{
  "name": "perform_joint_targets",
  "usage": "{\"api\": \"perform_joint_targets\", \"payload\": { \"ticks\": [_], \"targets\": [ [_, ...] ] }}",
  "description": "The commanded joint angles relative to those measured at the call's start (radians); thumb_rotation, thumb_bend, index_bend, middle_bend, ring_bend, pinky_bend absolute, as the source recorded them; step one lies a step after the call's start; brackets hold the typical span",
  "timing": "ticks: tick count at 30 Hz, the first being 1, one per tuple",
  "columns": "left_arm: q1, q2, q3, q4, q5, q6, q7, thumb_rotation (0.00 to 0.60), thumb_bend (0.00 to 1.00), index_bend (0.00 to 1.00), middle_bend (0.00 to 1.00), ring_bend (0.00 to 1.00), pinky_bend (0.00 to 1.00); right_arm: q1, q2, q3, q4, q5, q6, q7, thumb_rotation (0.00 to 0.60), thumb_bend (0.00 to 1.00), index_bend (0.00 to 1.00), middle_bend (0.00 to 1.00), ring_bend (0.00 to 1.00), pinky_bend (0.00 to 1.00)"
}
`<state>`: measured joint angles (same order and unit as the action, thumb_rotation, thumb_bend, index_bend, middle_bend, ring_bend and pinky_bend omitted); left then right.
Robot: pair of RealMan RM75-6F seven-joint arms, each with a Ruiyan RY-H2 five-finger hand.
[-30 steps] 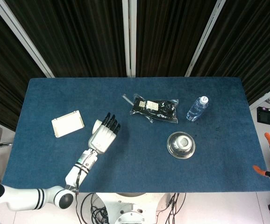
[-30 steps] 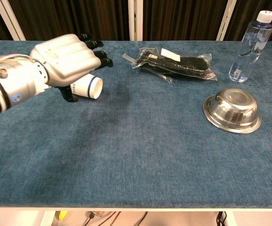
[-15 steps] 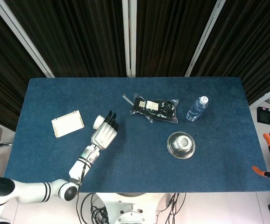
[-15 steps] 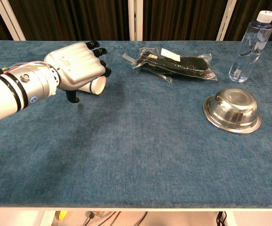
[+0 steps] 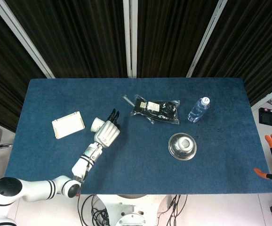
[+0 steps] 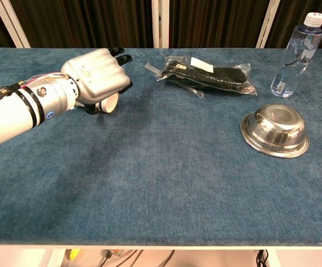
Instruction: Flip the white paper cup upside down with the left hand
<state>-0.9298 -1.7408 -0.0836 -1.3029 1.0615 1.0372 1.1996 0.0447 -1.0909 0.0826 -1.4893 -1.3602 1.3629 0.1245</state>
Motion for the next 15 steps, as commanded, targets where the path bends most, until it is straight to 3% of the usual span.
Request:
{"api": "perform_joint_targets", "payload": {
  "ticks": [1, 7, 11, 15],
  "targets": [
    [0.0, -0.014, 0.018, 0.038, 0.064, 0.013, -0.056, 0.6, 0.2, 0.46, 0.47, 0.09, 0.05, 0.0, -0.001, 0.0, 0.004, 0.002, -0.003, 0.005, 0.6, 0.03, 0.0, 0.0, 0.0, 0.0],
    [0.011, -0.009, 0.015, 0.016, 0.21, 0.08, -0.248, 0.6, 0.21, 0.5, 0.51, 0.13, 0.06, -0.001, 0.002, 0.0, 0.009, 0.001, -0.003, 0.017, 0.6, 0.03, 0.0, 0.0, 0.0, 0.0],
    [0.059, -0.013, -0.022, -0.039, 0.323, 0.22, -0.542, 0.6, 0.21, 0.51, 0.52, 0.15, 0.06, 0.0, 0.004, -0.001, 0.01, -0.002, -0.005, 0.024, 0.6, 0.03, 0.0, 0.0, 0.0, 0.0],
    [0.132, -0.002, -0.055, -0.105, 0.333, 0.31, -0.819, 0.6, 0.21, 0.52, 0.53, 0.18, 0.05, 0.0, 0.007, -0.003, 0.01, -0.004, -0.008, 0.029, 0.6, 0.03, 0.0, 0.0, 0.0, 0.0]
  ]
}}
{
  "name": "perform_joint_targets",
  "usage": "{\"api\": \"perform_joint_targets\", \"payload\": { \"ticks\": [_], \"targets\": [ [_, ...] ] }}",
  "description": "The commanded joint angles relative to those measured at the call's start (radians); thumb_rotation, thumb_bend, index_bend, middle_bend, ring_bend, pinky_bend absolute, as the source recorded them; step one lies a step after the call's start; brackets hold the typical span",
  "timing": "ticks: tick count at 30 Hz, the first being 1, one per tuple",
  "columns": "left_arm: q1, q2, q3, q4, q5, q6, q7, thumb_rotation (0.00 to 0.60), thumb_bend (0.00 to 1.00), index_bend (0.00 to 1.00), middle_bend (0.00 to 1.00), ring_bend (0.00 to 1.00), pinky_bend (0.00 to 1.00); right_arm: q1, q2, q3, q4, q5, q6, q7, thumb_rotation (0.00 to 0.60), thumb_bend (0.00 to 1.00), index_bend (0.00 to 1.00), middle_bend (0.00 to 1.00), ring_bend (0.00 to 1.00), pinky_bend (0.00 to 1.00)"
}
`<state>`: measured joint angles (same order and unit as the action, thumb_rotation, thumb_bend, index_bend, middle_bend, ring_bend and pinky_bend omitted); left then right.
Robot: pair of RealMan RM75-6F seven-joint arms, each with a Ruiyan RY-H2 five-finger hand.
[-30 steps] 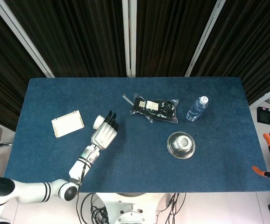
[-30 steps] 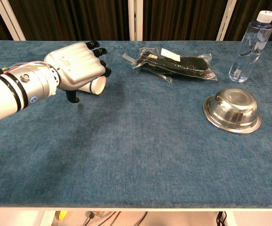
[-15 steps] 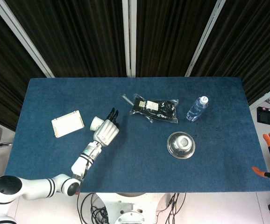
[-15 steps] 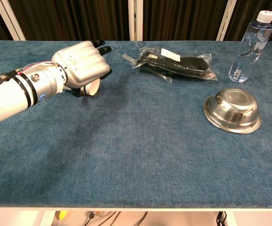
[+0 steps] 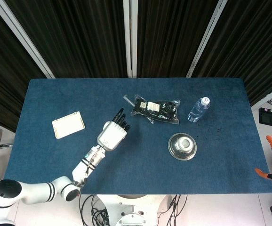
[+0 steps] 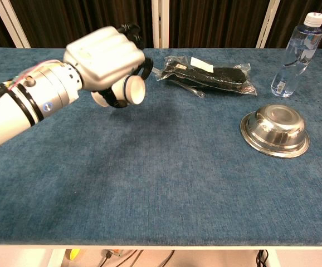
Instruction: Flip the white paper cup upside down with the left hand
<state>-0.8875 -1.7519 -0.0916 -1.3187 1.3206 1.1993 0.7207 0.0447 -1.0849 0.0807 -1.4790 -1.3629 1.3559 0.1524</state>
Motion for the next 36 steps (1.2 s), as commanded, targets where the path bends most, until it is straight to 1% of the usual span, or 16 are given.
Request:
{"api": "perform_joint_targets", "payload": {
  "ticks": [1, 5, 6, 8, 11, 15, 18, 21, 26, 33, 36],
  "targets": [
    [0.109, 0.015, -0.052, -0.106, 0.067, 0.161, -0.394, 0.6, 0.21, 0.52, 0.53, 0.18, 0.05, 0.0, 0.002, -0.002, 0.0, -0.003, -0.001, 0.002, 0.6, 0.03, 0.0, 0.0, 0.0, 0.0],
    [0.191, 0.055, -0.055, -0.163, 0.023, 0.175, -0.622, 0.6, 0.22, 0.52, 0.53, 0.18, 0.05, 0.001, 0.003, -0.005, -0.006, -0.009, -0.001, -0.002, 0.6, 0.03, 0.0, 0.0, 0.0, 0.0],
    [0.215, 0.07, -0.049, -0.177, 0.009, 0.166, -0.698, 0.6, 0.22, 0.52, 0.53, 0.18, 0.04, 0.001, 0.003, -0.005, -0.009, -0.01, -0.001, -0.004, 0.6, 0.03, 0.0, 0.0, 0.0, 0.0],
    [0.251, 0.088, -0.032, -0.175, 0.007, 0.159, -0.81, 0.6, 0.22, 0.52, 0.53, 0.18, 0.03, 0.002, 0.002, -0.007, -0.014, -0.013, -0.001, -0.009, 0.6, 0.03, 0.0, 0.0, 0.0, 0.0],
    [0.298, 0.085, 0.008, -0.087, 0.059, 0.184, -0.943, 0.6, 0.22, 0.52, 0.53, 0.18, 0.02, 0.006, 0.001, -0.009, -0.02, -0.018, -0.004, -0.014, 0.6, 0.03, 0.0, 0.0, 0.0, 0.0],
    [0.345, 0.04, 0.047, 0.056, 0.109, 0.202, -1.118, 0.6, 0.23, 0.52, 0.53, 0.18, 0.03, 0.012, -0.001, -0.012, -0.026, -0.018, -0.015, -0.023, 0.6, 0.03, 0.0, 0.0, 0.0, 0.0],
    [0.369, -0.01, 0.062, 0.17, 0.145, 0.227, -1.198, 0.6, 0.23, 0.52, 0.53, 0.18, 0.03, 0.015, -0.002, -0.012, -0.028, -0.01, -0.025, -0.03, 0.6, 0.03, 0.0, 0.0, 0.0, 0.0],
    [0.383, -0.059, 0.07, 0.281, 0.186, 0.264, -1.246, 0.6, 0.23, 0.52, 0.53, 0.18, 0.03, 0.015, 0.001, -0.011, -0.032, -0.007, -0.025, -0.034, 0.6, 0.03, 0.0, 0.0, 0.0, 0.0],
    [0.395, -0.126, 0.067, 0.42, 0.225, 0.306, -1.303, 0.6, 0.23, 0.51, 0.52, 0.18, 0.03, 0.014, 0.003, -0.012, -0.035, -0.003, -0.025, -0.035, 0.6, 0.03, 0.0, 0.0, 0.0, 0.0],
    [0.406, -0.173, 0.067, 0.529, 0.238, 0.302, -1.361, 0.6, 0.22, 0.48, 0.5, 0.16, 0.02, 0.016, 0.004, -0.013, -0.031, 0.0, -0.03, -0.033, 0.6, 0.03, 0.0, 0.0, 0.0, 0.0],
    [0.409, -0.179, 0.067, 0.546, 0.239, 0.291, -1.381, 0.6, 0.22, 0.45, 0.43, 0.12, 0.02, 0.016, 0.004, -0.012, -0.032, 0.0, -0.03, -0.032, 0.6, 0.03, 0.0, 0.0, 0.0, 0.0]
  ]
}}
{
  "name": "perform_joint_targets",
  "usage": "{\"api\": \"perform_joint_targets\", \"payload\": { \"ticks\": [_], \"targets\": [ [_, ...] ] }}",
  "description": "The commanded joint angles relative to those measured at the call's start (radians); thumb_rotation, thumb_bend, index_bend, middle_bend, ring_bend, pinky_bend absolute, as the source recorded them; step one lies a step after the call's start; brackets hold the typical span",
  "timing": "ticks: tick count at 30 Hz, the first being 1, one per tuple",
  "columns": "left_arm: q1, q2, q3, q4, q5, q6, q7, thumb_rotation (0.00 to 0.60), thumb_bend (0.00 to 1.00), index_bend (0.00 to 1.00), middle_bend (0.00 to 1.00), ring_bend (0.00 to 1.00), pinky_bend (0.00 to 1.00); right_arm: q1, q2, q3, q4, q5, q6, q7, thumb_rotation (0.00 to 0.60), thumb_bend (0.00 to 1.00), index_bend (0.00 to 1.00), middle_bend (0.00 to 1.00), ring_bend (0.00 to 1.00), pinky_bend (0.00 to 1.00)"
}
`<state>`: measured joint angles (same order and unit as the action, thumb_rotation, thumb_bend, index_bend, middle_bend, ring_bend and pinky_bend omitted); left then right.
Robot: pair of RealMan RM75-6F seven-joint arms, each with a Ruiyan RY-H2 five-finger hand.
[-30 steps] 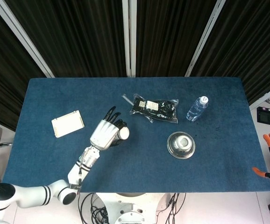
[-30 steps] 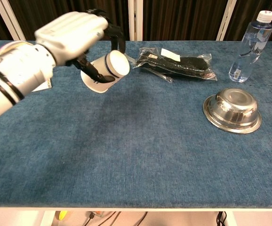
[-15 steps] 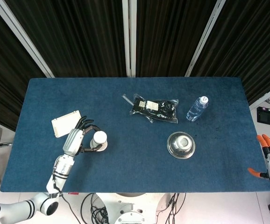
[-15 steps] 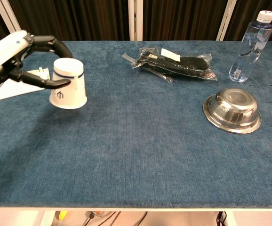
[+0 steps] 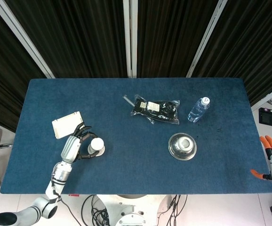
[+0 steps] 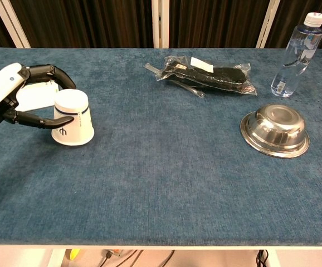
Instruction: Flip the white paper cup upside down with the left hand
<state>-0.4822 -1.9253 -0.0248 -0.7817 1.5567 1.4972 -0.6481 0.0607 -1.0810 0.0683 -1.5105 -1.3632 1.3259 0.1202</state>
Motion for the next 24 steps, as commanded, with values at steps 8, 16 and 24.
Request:
{"api": "perform_joint_targets", "payload": {
  "ticks": [8, 16, 24],
  "targets": [
    [0.01, -0.003, 0.003, 0.021, 0.022, -0.002, -0.068, 0.6, 0.2, 0.17, 0.14, 0.03, 0.01, 0.001, -0.001, -0.001, -0.001, 0.003, -0.004, -0.003, 0.6, 0.03, 0.0, 0.0, 0.0, 0.0],
    [0.031, 0.062, 0.004, -0.062, 0.06, 0.08, -0.047, 0.6, 0.2, 0.1, 0.1, 0.0, 0.02, -0.001, 0.005, 0.002, -0.005, 0.003, 0.005, 0.001, 0.6, 0.03, 0.0, 0.0, 0.0, 0.0],
    [0.07, 0.437, -0.001, -0.489, 0.071, 0.115, 0.343, 0.6, 0.19, 0.1, 0.1, 0.0, 0.02, -0.02, 0.018, 0.011, -0.014, 0.004, 0.05, 0.003, 0.6, 0.03, 0.0, 0.0, 0.0, 0.0]
  ]
}}
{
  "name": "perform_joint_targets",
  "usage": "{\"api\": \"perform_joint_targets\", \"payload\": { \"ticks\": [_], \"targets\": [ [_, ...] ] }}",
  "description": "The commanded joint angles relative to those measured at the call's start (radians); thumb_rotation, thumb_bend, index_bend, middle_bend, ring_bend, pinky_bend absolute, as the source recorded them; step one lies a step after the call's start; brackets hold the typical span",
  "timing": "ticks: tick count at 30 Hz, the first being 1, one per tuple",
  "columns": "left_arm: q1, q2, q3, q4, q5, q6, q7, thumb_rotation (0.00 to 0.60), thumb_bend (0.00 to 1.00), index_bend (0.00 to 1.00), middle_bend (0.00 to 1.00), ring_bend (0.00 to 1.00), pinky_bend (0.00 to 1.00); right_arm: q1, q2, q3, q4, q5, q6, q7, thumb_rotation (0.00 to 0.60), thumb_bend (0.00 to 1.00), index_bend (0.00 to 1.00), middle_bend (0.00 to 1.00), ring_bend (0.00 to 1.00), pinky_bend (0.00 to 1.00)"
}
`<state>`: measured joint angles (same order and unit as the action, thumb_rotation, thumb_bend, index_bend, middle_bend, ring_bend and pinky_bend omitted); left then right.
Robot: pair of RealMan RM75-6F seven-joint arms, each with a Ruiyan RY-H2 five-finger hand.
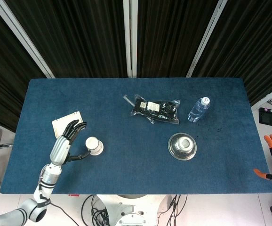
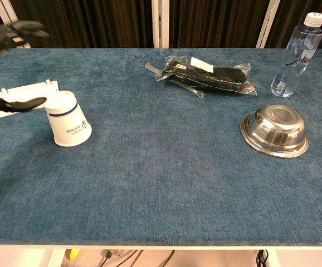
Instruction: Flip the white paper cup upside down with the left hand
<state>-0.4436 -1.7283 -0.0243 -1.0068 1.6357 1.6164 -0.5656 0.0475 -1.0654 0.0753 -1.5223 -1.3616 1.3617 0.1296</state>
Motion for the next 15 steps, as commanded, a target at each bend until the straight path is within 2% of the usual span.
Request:
{"api": "perform_joint_targets", "payload": {
  "ticks": [1, 3, 5, 7, 11, 15],
  "targets": [
    [0.043, 0.307, 0.001, -0.338, -0.03, -0.025, 0.332, 0.6, 0.19, 0.11, 0.1, 0.0, 0.02, -0.01, 0.001, 0.006, -0.003, 0.004, 0.024, -0.016, 0.6, 0.03, 0.0, 0.0, 0.0, 0.0],
    [0.077, 0.447, 0.006, -0.498, -0.094, -0.059, 0.478, 0.6, 0.18, 0.12, 0.1, 0.0, 0.02, -0.019, -0.006, 0.013, -0.005, 0.006, 0.057, -0.05, 0.6, 0.03, 0.0, 0.0, 0.0, 0.0],
    [0.113, 0.554, 0.015, -0.607, -0.154, -0.072, 0.588, 0.6, 0.15, 0.12, 0.1, 0.0, 0.02, -0.03, -0.016, 0.021, -0.009, 0.003, 0.098, -0.078, 0.6, 0.03, 0.0, 0.0, 0.0, 0.0],
    [0.145, 0.621, 0.027, -0.665, -0.199, -0.076, 0.656, 0.6, 0.13, 0.1, 0.09, 0.0, 0.02, -0.039, -0.025, 0.027, -0.012, -0.004, 0.132, -0.087, 0.6, 0.03, 0.0, 0.0, 0.0, 0.0],
    [0.2, 0.697, 0.064, -0.711, -0.253, -0.094, 0.742, 0.6, 0.1, 0.06, 0.01, 0.0, 0.01, -0.055, -0.03, 0.032, -0.019, -0.019, 0.179, -0.097, 0.6, 0.03, 0.0, 0.0, 0.0, 0.0],
    [0.238, 0.69, 0.086, -0.67, -0.234, -0.097, 0.707, 0.6, 0.09, 0.04, 0.0, 0.0, 0.0, -0.063, -0.028, 0.033, -0.036, -0.024, 0.196, -0.11, 0.6, 0.03, 0.0, 0.0, 0.0, 0.0]
  ]
}}
